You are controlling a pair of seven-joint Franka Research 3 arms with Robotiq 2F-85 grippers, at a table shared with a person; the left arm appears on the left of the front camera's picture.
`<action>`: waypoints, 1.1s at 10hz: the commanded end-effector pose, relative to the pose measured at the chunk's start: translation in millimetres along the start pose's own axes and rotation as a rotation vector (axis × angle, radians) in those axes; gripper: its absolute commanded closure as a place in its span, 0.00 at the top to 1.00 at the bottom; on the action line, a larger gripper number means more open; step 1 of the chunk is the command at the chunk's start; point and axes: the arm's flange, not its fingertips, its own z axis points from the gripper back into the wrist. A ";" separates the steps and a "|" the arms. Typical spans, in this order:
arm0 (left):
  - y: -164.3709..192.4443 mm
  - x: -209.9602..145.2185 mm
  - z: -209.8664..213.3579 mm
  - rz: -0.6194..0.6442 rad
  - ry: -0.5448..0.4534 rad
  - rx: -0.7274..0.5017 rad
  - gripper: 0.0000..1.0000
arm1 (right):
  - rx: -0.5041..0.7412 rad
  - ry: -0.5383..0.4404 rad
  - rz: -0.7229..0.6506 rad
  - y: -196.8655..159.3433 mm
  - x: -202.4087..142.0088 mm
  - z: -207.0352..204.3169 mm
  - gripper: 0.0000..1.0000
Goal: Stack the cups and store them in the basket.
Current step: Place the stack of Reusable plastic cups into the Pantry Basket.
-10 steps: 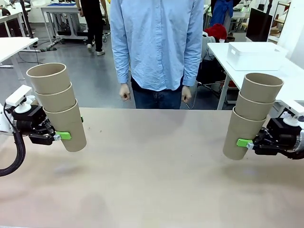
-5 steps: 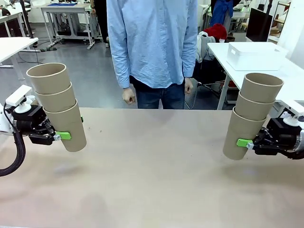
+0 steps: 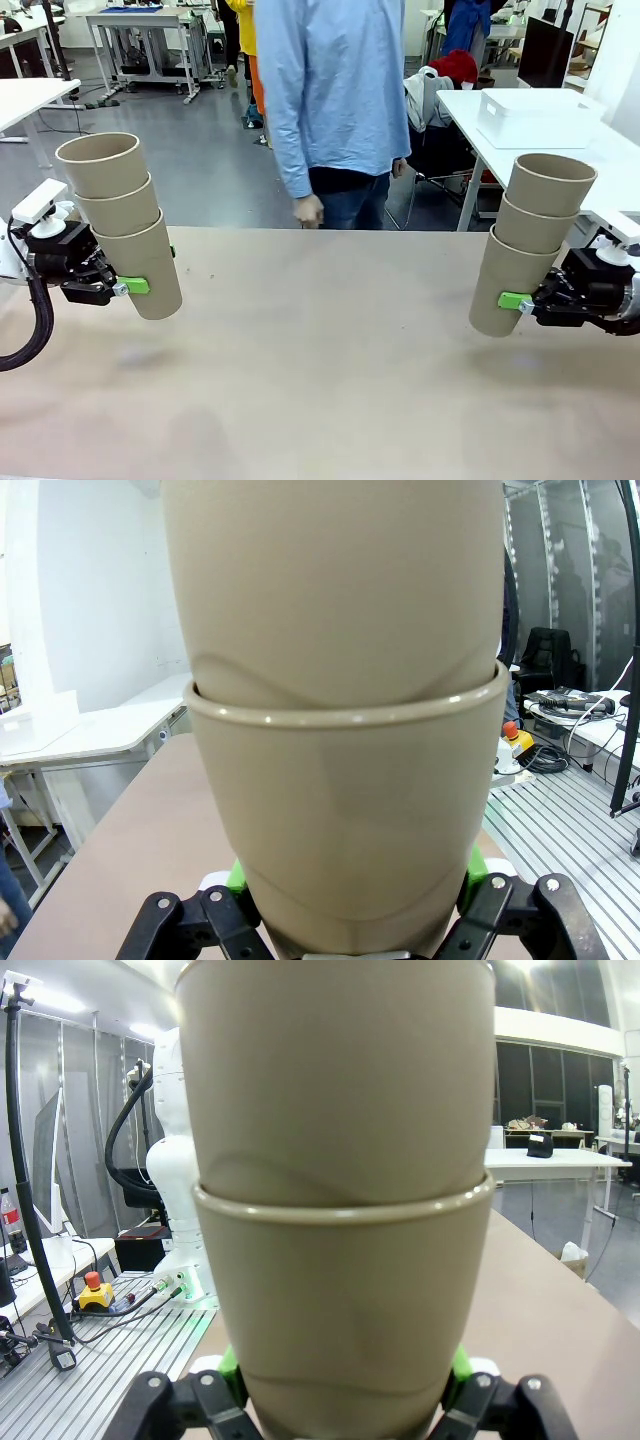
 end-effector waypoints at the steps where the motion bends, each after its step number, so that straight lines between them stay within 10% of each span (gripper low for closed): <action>1: 0.9 2.9 1.3 -0.010 -0.007 -0.006 0.84 | 0.002 -0.002 0.005 0.2 4.1 -0.3 0.84; 11: 0.9 2.9 1.3 -0.010 -0.007 -0.006 0.84 | 0.002 -0.002 0.005 0.2 4.1 -0.3 0.84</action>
